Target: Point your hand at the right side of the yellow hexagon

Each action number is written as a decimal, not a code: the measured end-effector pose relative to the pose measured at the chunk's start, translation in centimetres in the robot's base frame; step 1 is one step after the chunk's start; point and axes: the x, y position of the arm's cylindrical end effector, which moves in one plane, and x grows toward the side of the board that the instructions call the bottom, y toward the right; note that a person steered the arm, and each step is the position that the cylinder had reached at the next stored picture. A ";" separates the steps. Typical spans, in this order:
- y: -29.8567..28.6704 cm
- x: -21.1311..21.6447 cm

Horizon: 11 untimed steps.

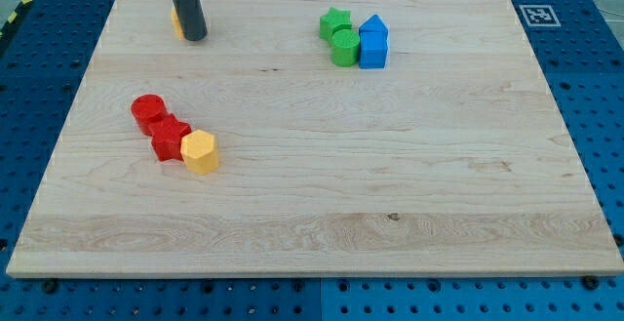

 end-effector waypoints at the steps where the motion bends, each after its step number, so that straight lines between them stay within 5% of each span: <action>1: 0.0 -1.3; 3: 0.0 -1.9; 7: 1.9 8.4; 9: 11.2 10.7; 11: 14.4 25.4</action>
